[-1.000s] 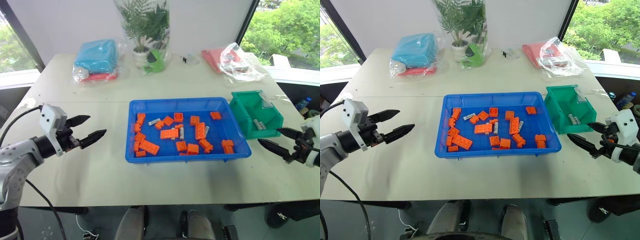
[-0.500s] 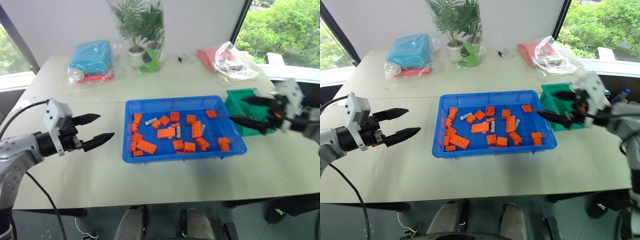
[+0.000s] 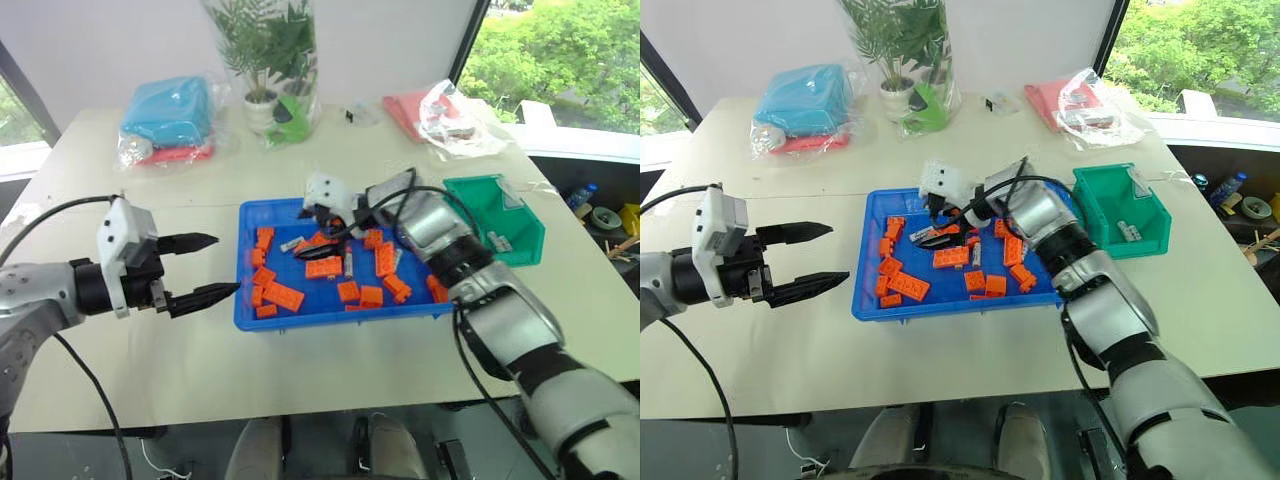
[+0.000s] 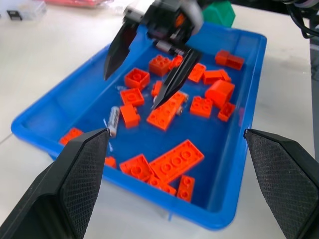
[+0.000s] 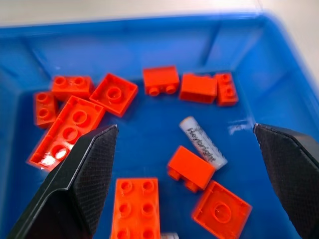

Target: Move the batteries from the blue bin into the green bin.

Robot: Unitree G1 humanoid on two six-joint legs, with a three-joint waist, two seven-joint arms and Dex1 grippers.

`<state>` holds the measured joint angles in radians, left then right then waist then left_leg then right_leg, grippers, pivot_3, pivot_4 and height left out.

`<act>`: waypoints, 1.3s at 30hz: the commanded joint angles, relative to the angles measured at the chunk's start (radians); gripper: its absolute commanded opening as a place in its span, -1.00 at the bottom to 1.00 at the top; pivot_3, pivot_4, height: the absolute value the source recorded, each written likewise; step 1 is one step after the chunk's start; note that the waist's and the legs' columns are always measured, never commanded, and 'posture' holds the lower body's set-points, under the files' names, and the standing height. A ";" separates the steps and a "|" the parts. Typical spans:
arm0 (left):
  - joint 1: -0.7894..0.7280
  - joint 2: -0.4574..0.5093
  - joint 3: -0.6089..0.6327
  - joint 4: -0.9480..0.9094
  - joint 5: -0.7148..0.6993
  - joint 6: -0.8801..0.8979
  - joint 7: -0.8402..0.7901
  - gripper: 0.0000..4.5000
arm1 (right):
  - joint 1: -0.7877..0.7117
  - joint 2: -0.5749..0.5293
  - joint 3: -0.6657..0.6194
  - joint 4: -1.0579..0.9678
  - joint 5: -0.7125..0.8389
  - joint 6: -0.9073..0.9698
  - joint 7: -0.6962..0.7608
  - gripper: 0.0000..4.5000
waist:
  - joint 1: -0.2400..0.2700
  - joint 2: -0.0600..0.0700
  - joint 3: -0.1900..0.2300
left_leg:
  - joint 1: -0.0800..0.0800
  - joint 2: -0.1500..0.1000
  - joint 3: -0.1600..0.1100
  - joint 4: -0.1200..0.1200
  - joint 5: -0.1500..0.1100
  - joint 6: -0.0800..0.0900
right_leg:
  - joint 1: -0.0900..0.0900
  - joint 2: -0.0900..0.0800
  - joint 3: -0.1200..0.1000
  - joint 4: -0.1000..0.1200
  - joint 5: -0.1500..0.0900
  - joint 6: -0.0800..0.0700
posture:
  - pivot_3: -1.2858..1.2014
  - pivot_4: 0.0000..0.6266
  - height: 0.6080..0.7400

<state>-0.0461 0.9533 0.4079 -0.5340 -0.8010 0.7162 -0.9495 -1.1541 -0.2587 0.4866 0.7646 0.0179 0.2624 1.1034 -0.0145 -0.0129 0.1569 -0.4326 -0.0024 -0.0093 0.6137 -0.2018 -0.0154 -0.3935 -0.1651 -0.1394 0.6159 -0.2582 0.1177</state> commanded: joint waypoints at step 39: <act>-0.054 -0.001 0.013 -0.012 -0.033 -0.013 0.071 1.00 | -0.119 0.250 -0.157 0.489 -0.246 -0.182 -0.257 -0.42 | 0.000 -0.003 -0.001 | 0.006 0.017 0.013 0.000 0.001 -0.006 | -0.011 0.015 0.016 0.011 0.002 -0.014 | 0.03 -0.52 -0.09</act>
<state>-0.0851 0.9435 0.4125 -0.5407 -0.8377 0.7259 -0.8729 -1.2653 -0.0146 0.3424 1.2652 -0.2231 0.0802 0.8498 -0.0149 -0.0157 0.1559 -0.4267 0.0142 0.0042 0.6137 -0.2012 -0.0215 -0.4044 -0.1498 -0.1234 0.6265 -0.2560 0.1041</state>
